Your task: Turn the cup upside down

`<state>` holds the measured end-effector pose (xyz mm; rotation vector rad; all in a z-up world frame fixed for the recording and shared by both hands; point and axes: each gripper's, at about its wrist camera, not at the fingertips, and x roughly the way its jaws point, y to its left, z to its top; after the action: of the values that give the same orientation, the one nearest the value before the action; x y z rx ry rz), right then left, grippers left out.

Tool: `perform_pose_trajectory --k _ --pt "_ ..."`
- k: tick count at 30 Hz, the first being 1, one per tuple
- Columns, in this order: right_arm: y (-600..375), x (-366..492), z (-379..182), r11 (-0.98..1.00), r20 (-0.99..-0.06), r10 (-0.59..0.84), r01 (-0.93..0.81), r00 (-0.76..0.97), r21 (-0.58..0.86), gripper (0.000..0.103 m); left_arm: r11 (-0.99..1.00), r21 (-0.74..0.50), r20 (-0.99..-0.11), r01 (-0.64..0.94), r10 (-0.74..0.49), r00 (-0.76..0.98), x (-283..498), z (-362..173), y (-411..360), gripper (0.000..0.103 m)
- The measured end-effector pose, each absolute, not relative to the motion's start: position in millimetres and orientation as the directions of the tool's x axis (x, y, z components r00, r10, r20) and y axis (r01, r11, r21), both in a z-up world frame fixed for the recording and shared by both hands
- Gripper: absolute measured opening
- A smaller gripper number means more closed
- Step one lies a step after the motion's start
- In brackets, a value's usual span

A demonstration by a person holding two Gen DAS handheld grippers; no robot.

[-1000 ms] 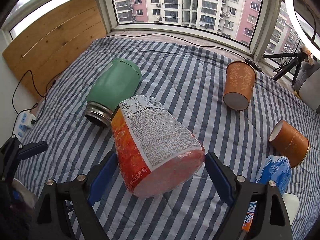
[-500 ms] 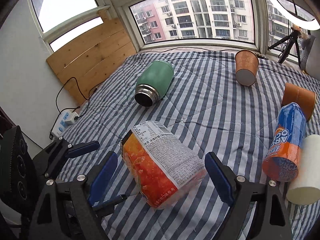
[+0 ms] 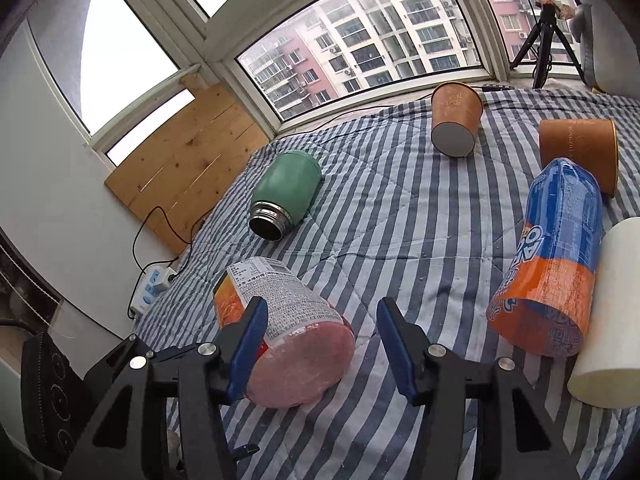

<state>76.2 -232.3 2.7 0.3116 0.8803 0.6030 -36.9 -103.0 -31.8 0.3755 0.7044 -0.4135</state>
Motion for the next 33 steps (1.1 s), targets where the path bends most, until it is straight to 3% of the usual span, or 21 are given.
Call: perform_pose_trajectory --k 2,5,13,25,33 --pt "-232 85 -2 0.802 -0.634 0.596 -0.341 0.492 0.49 0.05 0.86 0.196 -0.685 0.471 -0.224 0.694 -31 -34 -106 0.08" --pt "-227 94 -10 0.8 -0.652 0.6 -0.327 0.464 0.504 0.04 0.877 0.2 -0.684 0.438 -0.195 0.703 -24 -38 -106 0.076" --pt "-224 70 -12 0.753 -0.636 0.657 -0.372 0.404 0.543 0.04 0.882 0.257 -0.656 0.396 -0.141 0.741 -25 -41 -79 0.071" --pt "-195 16 -5 0.733 -0.601 0.654 -0.581 0.459 0.354 0.04 0.889 0.2 -0.651 0.412 -0.193 0.734 -26 -36 -34 0.07" --pt "-172 16 -11 0.737 -0.623 0.624 -0.619 0.472 0.27 0.04 0.887 0.133 -0.671 0.441 -0.247 0.699 -18 -38 -25 0.058"
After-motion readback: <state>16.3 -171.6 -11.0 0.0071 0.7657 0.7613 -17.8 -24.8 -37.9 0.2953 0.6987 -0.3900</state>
